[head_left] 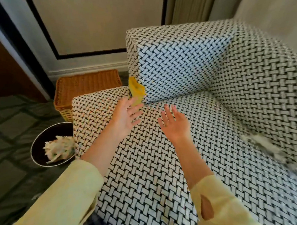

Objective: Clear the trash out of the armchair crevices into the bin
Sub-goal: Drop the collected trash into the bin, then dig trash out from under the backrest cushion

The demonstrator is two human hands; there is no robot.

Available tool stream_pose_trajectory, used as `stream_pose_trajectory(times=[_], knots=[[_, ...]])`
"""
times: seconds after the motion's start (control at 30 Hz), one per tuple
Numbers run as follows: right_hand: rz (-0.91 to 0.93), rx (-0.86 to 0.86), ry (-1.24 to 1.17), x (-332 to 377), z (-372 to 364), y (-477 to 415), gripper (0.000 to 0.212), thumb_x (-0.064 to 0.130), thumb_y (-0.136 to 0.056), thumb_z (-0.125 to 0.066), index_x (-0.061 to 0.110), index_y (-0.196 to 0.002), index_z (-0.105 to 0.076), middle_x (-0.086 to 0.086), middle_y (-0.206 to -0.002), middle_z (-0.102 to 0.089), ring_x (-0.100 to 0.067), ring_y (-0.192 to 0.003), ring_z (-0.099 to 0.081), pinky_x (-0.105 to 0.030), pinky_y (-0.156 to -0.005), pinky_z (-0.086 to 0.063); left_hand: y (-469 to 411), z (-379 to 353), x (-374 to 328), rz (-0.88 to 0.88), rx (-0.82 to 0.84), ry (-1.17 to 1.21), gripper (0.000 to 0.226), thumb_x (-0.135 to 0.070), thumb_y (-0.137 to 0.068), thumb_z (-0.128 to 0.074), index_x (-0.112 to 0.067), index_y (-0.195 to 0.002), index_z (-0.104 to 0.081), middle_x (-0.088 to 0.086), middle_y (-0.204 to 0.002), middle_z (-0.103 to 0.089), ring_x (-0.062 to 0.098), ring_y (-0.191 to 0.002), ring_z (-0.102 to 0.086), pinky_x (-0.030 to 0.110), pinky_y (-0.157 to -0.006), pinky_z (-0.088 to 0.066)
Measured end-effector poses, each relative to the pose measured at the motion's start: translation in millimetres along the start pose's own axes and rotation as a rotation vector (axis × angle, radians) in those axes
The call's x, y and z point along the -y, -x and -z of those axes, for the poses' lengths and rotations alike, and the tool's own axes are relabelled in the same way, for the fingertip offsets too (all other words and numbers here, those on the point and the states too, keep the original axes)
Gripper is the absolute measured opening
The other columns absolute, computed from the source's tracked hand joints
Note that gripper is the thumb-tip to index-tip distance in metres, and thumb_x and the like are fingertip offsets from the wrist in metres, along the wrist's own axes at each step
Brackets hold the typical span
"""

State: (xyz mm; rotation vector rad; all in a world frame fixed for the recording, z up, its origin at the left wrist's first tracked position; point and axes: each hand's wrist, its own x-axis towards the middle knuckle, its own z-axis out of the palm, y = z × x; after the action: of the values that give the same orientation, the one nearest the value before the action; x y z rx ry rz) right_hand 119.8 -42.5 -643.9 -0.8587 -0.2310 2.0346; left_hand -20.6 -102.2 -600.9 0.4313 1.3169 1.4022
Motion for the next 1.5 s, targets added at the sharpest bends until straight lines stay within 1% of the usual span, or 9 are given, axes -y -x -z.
stream_pose_trajectory(times=[0.4,0.53,0.63,0.73,0.9,1.0,1.1,1.2,1.5], knots=[[0.347,-0.23,-0.059,139,122,51,0.04,0.021,-0.101,-0.029,0.012,-0.139,-0.037,-0.007,-0.14,-0.045,-0.02,-0.127,-0.046,-0.029,-0.093,-0.04,-1,-170,69,0.134,0.284,-0.213,0.038,-0.041,-0.098,-0.025,-0.024,-0.111,-0.057,0.001,-0.104,-0.062,0.019,-0.1,-0.053,0.036,-0.088,-0.038],[0.68,-0.615,0.464,164,165,59,0.021,0.002,-0.091,-0.049,0.007,-0.109,-0.059,-0.01,-0.106,-0.062,-0.012,-0.082,-0.061,-0.023,-0.069,-0.052,-6,-205,95,0.151,0.304,-0.379,0.023,-0.032,-0.096,-0.038,-0.024,-0.109,-0.056,-0.003,-0.099,-0.063,0.015,-0.091,-0.055,0.03,-0.077,-0.042],[0.964,-0.808,1.264,176,203,61,0.027,0.001,-0.083,-0.057,0.011,-0.108,-0.061,-0.003,-0.108,-0.061,-0.021,-0.1,-0.059,-0.037,-0.077,-0.052,-11,-213,117,0.089,0.368,-0.639,0.033,-0.009,-0.092,-0.049,-0.02,-0.123,-0.052,0.002,-0.114,-0.058,0.014,-0.092,-0.054,0.024,-0.075,-0.045],[1.008,-0.608,1.768,173,232,57,0.036,0.01,-0.084,-0.055,0.005,-0.119,-0.057,-0.011,-0.124,-0.057,-0.026,-0.113,-0.055,-0.04,-0.088,-0.051,-15,-220,137,0.011,0.419,-0.772,0.043,0.005,-0.087,-0.049,-0.019,-0.123,-0.05,0.002,-0.12,-0.054,0.005,-0.083,-0.053,0.019,-0.071,-0.046],[1.213,-0.777,1.703,169,241,62,0.029,0.006,-0.07,-0.078,0.002,-0.096,-0.067,-0.017,-0.1,-0.064,-0.033,-0.093,-0.061,-0.035,-0.073,-0.05,-14,-241,155,-0.25,0.601,-1.023,0.022,0.0,-0.086,-0.056,-0.016,-0.099,-0.062,-0.008,-0.095,-0.061,0.001,-0.076,-0.057,0.014,-0.07,-0.053],[1.139,-0.78,1.807,169,248,57,0.028,0.017,-0.073,-0.076,0.004,-0.096,-0.069,-0.012,-0.096,-0.07,-0.028,-0.088,-0.066,-0.034,-0.081,-0.046,-16,-258,169,-0.393,0.728,-1.19,0.024,-0.006,-0.088,-0.056,-0.019,-0.105,-0.066,-0.005,-0.117,-0.061,0.015,-0.089,-0.064,0.022,-0.079,-0.054],[1.01,-0.761,1.889,172,255,50,0.03,0.03,-0.085,-0.057,0.008,-0.102,-0.069,-0.009,-0.097,-0.07,-0.027,-0.083,-0.066,-0.037,-0.073,-0.051,-23,-277,179,-0.551,0.691,-1.254,0.029,-0.007,-0.088,-0.055,-0.022,-0.112,-0.064,-0.006,-0.13,-0.056,0.008,-0.111,-0.057,0.007,-0.091,-0.037],[1.018,-0.771,1.857,172,251,50,0.021,0.016,-0.076,-0.073,0.011,-0.096,-0.071,-0.007,-0.088,-0.07,-0.028,-0.076,-0.066,-0.038,-0.069,-0.051,-30,-287,186,-0.675,0.654,-1.333,0.033,-0.01,-0.09,-0.053,-0.018,-0.121,-0.06,-0.003,-0.131,-0.056,0.01,-0.122,-0.048,0.008,-0.097,-0.024],[1.006,-0.88,1.849,172,244,51,0.026,0.007,-0.062,-0.081,0.008,-0.086,-0.071,-0.009,-0.077,-0.066,-0.029,-0.069,-0.064,-0.037,-0.061,-0.052,-39,-304,189,-0.874,0.667,-1.511,0.029,-0.016,-0.09,-0.054,-0.014,-0.118,-0.06,0.004,-0.121,-0.062,0.018,-0.112,-0.054,0.021,-0.091,-0.038]])
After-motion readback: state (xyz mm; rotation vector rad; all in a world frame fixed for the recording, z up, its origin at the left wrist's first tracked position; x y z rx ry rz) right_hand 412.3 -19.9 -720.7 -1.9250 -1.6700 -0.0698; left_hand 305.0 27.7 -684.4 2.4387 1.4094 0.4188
